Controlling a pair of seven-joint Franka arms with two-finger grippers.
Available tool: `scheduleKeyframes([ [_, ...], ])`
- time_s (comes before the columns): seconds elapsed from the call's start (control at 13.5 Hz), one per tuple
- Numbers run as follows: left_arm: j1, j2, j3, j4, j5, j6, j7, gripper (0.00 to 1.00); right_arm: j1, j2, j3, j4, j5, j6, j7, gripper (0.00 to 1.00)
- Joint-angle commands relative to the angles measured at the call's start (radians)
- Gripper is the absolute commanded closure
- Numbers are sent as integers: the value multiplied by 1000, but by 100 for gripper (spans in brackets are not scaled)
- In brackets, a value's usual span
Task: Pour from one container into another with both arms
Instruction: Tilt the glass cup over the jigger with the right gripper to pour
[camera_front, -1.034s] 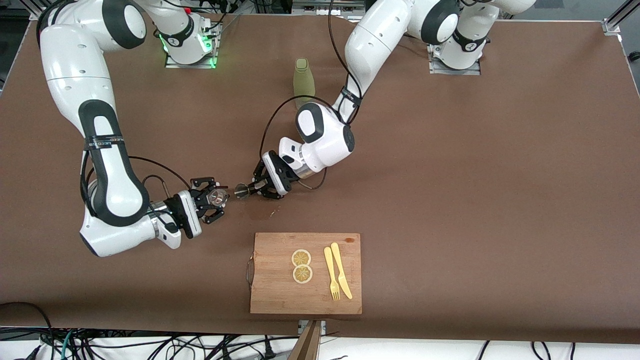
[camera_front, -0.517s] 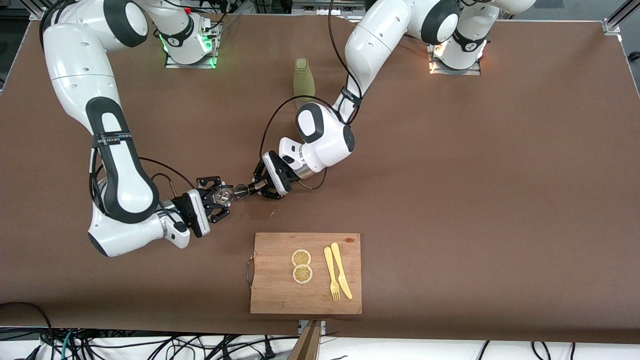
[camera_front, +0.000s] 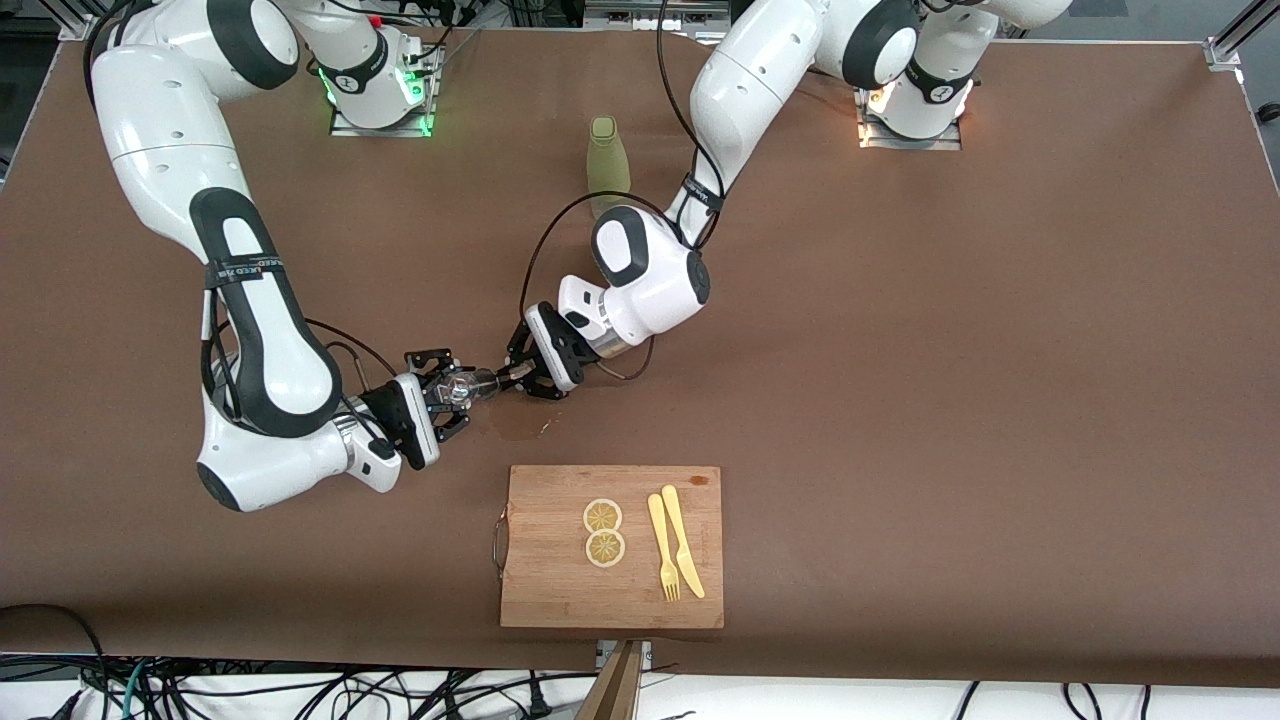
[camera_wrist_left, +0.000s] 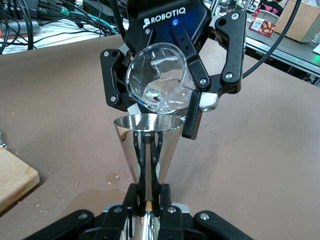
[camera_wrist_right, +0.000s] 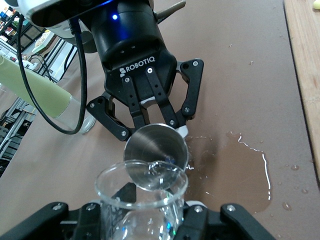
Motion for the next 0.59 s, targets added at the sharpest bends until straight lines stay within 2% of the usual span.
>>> scheduleKeyframes([
  [0.0, -3, 26, 15, 49, -30, 13, -9, 100, -5, 13, 33, 31, -58, -3, 40, 70],
  [0.52, -1, 26, 15, 49, -30, 13, -7, 100, -5, 13, 62, 69, -121, -24, 102, 70],
])
